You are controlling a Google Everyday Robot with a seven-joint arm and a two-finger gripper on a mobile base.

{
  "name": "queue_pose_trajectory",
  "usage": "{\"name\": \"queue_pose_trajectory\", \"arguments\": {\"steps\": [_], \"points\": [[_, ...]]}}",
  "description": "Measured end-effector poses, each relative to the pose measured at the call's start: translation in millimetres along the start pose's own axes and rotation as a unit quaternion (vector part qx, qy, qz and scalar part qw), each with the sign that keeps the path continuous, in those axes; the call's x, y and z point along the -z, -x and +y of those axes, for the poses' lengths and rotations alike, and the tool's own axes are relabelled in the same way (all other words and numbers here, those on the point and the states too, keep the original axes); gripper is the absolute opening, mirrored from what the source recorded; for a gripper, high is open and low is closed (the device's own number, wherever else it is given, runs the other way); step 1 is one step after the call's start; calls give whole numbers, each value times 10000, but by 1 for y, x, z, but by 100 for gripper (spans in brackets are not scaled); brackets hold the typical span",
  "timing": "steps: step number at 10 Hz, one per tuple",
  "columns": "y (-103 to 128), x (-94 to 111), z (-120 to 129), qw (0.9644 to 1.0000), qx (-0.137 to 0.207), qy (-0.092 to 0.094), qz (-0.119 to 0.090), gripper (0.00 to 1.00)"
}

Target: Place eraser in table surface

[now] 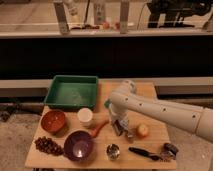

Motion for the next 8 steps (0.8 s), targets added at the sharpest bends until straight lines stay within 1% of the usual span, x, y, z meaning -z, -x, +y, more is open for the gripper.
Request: {"name": "queue_pose_trajectory", "arguments": {"steps": [1,2,3,4,8], "points": [[0,0,4,9998,-46,171,10,0],[-1,-1,2,9995,-61,309,20,0],[-1,-1,5,9993,-81,350,32,0],[-2,1,8,9994,-101,327,30,0],[-3,4,9,10000,-76,44,-12,0]]}}
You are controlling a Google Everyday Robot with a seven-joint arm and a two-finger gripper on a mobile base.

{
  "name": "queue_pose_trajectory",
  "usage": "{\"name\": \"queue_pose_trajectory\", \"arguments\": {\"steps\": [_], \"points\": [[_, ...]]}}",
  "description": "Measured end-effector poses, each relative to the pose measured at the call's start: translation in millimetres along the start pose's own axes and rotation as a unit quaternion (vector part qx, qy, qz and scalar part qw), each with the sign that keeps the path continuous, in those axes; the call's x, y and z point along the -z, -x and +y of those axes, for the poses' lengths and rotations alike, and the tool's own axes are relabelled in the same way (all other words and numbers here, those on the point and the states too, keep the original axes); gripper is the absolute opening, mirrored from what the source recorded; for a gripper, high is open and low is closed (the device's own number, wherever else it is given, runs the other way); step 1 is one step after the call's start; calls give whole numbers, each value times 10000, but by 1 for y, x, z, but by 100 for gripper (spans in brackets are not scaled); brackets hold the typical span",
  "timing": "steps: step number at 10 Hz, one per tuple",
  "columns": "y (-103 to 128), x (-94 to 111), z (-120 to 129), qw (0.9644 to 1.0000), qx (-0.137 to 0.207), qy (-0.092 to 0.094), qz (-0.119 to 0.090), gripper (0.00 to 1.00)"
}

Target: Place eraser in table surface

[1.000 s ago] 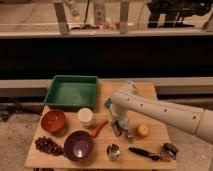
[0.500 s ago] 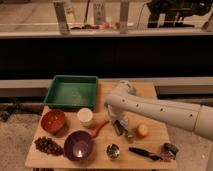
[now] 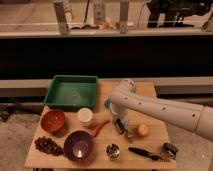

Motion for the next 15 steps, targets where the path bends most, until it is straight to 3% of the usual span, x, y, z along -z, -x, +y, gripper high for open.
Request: {"name": "queue_pose_trajectory", "arguments": {"steps": [6,15], "points": [[1,9,2,9996,36,-287,-13,0],[3,20,5,9996,5,-292,42,0]]}}
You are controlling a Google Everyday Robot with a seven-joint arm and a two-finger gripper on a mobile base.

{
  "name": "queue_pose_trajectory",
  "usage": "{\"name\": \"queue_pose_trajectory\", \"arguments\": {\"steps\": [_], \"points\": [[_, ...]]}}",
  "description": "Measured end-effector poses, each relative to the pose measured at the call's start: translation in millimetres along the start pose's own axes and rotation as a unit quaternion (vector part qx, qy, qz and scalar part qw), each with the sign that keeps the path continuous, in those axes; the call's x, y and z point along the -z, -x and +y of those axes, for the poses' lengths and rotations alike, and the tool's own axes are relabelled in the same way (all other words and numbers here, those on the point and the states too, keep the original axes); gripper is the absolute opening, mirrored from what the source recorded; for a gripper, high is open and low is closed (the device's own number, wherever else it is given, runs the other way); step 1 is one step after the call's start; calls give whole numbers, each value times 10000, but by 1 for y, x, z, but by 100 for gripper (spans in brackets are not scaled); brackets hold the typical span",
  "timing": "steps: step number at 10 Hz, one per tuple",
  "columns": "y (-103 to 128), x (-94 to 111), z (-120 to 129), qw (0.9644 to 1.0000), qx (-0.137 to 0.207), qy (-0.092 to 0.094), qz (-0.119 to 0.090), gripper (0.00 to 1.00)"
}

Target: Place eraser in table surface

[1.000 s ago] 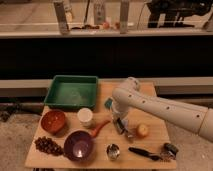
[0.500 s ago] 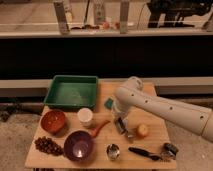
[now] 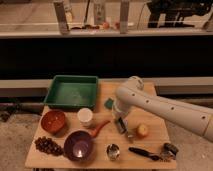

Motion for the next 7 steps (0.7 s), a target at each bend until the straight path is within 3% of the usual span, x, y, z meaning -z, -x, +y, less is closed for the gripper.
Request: {"name": "queue_pose_trajectory", "arguments": {"steps": [7], "points": [[-3,5,2,10000,-8,92,18,0]]}}
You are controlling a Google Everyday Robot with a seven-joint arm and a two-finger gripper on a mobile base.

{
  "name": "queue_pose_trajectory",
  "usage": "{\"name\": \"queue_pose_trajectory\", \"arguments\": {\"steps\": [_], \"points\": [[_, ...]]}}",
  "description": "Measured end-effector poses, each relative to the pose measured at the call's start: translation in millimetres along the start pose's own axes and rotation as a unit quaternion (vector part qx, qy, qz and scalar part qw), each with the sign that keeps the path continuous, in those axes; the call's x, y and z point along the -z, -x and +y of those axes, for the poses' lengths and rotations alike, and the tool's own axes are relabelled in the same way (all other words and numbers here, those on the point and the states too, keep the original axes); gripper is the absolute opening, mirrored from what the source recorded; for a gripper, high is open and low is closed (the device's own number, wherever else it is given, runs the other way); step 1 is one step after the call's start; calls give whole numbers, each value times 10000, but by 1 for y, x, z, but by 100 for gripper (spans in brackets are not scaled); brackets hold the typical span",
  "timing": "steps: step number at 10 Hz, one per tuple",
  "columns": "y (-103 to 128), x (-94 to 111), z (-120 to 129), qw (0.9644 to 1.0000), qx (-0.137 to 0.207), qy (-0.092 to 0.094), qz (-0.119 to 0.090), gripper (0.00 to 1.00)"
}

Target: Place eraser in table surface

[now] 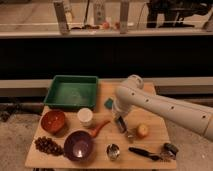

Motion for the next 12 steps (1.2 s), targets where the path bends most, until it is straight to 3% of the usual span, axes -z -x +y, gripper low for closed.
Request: {"name": "queue_pose_trajectory", "arguments": {"steps": [6,9,12], "points": [[3,-25,0,9998,27,3,-173,0],[8,-45,-3,9994,34,-159,-302,1],[13,-60,-9,9987,-1,-340,-390,25]]}}
